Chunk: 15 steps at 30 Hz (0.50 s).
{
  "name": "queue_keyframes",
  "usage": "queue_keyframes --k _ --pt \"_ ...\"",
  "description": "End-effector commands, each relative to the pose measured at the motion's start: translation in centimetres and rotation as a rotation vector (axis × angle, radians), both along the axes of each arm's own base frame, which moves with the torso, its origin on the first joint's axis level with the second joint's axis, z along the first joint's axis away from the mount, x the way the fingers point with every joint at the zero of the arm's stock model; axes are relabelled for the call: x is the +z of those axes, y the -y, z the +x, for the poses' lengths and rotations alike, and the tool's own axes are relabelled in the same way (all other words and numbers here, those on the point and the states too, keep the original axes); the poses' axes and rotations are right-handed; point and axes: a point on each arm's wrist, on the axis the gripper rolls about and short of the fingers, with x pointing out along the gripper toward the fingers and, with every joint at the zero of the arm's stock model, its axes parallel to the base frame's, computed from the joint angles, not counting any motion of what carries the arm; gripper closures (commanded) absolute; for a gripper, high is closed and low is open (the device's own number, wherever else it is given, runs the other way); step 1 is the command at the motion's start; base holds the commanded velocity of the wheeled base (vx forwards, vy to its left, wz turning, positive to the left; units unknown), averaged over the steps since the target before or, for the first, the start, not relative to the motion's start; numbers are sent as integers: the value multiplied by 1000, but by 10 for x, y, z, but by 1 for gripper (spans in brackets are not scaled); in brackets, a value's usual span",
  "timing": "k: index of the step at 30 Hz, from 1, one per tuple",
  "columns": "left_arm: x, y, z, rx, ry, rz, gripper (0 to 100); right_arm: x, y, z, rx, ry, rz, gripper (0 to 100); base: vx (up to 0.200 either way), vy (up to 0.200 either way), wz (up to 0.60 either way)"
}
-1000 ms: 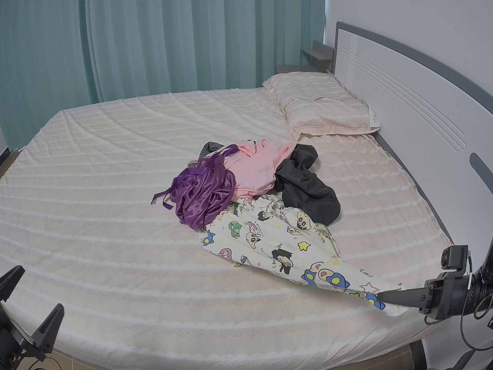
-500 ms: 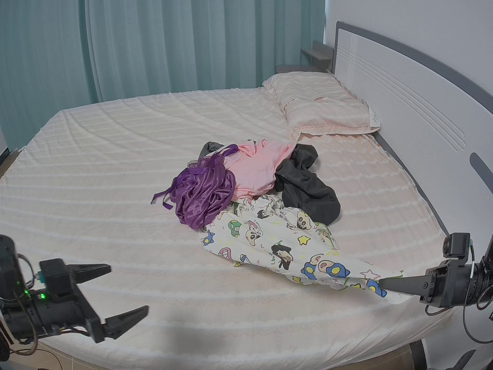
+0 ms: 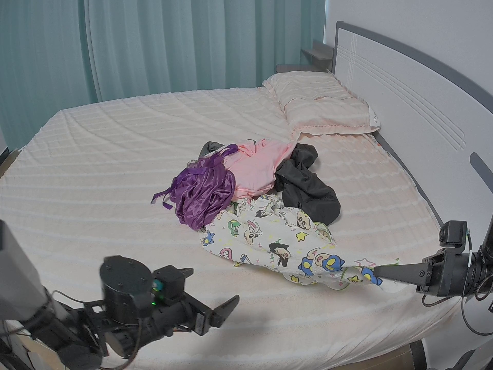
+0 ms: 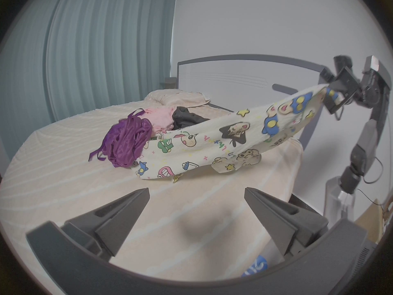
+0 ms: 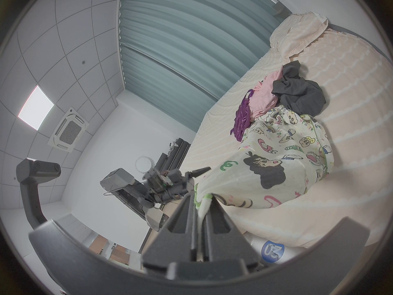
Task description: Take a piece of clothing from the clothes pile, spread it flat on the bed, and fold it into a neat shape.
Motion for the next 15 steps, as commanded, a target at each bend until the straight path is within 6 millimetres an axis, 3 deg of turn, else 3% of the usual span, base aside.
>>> queue_keyframes --k 1,7,8,15 --pt "-54 45 11 27 -59 41 0 2 -3 6 1 -1 0 100 0 0 0" --pt "-47 72 15 43 0 -79 0 1 -3 7 1 -5 -1 100 0 0 0" --pt "-50 82 17 75 16 -95 0 1 -3 7 -1 -2 0 100 0 0 0" --pt "-58 104 38 146 81 -191 0 10 -2 7 -9 32 15 100 0 0 0"
